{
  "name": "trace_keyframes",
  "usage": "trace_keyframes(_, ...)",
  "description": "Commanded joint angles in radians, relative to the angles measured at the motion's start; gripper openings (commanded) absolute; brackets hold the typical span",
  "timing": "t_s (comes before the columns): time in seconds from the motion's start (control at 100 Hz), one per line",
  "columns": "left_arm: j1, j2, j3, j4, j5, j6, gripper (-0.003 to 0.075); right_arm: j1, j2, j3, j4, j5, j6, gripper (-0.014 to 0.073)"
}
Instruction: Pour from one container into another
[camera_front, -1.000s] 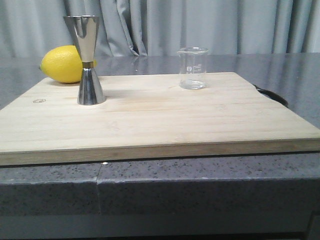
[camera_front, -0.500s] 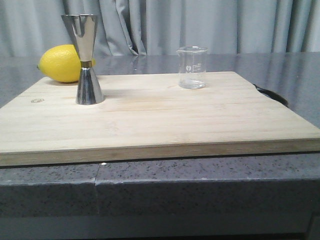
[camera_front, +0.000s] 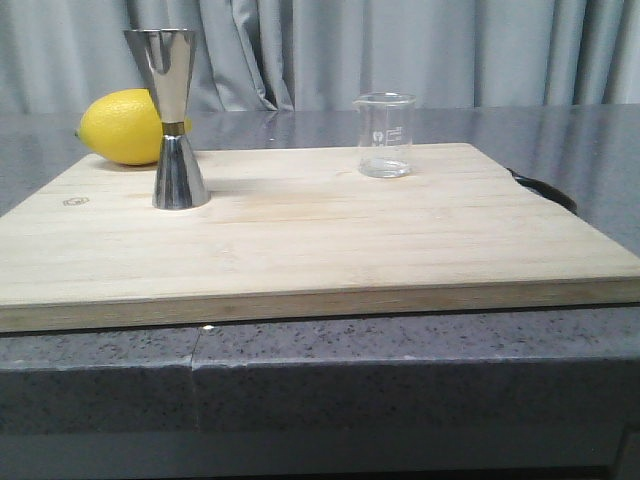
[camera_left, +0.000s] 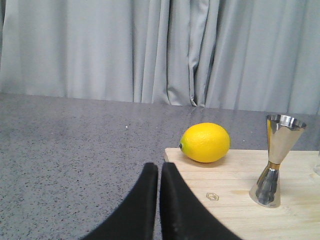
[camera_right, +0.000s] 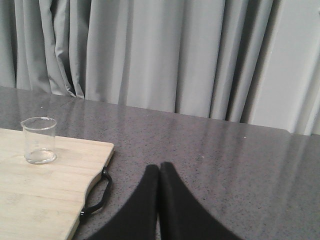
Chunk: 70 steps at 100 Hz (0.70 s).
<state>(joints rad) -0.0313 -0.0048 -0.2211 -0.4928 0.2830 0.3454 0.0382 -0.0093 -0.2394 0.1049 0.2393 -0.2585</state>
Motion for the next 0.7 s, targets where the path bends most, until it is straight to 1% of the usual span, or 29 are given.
trace_keyframes(0.0, -0.01, -0.026, -0.026, -0.02, -0.075, -0.001, -0.0019, -0.005, -0.003, -0.025, 0.004, -0.085, -0.005, -0.0062)
trace_keyframes(0.12, -0.01, -0.026, -0.005, -0.007, -0.094, -0.001, -0.0019, -0.005, -0.003, -0.025, 0.004, -0.085, -0.005, -0.0062)
trace_keyframes(0.19, -0.01, -0.026, 0.017, 0.13, -0.092, -0.001, -0.0019, -0.005, -0.003, -0.025, 0.004, -0.085, -0.005, -0.0062)
trace_keyframes(0.24, -0.015, -0.026, 0.036, 0.284, -0.109, -0.004, -0.0019, -0.005, -0.003, -0.025, 0.004, -0.085, -0.005, -0.0062)
trace_keyframes(0.31, -0.031, -0.026, 0.074, 0.388, -0.156, -0.036, -0.0019, -0.005, -0.003, -0.025, 0.004, -0.085, -0.005, -0.0062)
trace_keyframes(0.37, -0.052, -0.026, 0.11, 0.405, -0.221, -0.059, -0.0019, -0.005, -0.003, -0.025, 0.004, -0.085, -0.005, -0.0062)
trace_keyframes(0.44, -0.078, -0.026, 0.146, 0.415, -0.264, -0.099, -0.0019, -0.005, -0.003, -0.025, 0.004, -0.085, -0.005, -0.0062)
trace_keyframes(0.49, -0.091, -0.026, 0.172, 0.449, -0.283, -0.155, -0.0019, -0.005, -0.003, -0.025, 0.004, -0.085, -0.005, -0.0062)
trace_keyframes(0.54, -0.101, -0.026, 0.201, 0.493, -0.319, -0.242, -0.0019, -0.005, -0.003, -0.025, 0.004, -0.085, -0.005, -0.0062)
trace_keyframes(0.6, -0.107, -0.026, 0.233, 0.52, -0.356, -0.299, -0.0019, -0.005, -0.003, -0.025, 0.004, -0.085, -0.005, -0.0062)
trace_keyframes(0.65, -0.108, -0.026, 0.23, 0.522, -0.316, -0.308, -0.0019, -0.005, -0.003, -0.025, 0.004, -0.085, -0.005, -0.0062)
trace_keyframes(0.69, -0.108, -0.026, 0.23, 0.525, -0.32, -0.308, -0.0019, -0.005, -0.003, -0.025, 0.004, -0.085, -0.005, -0.0062)
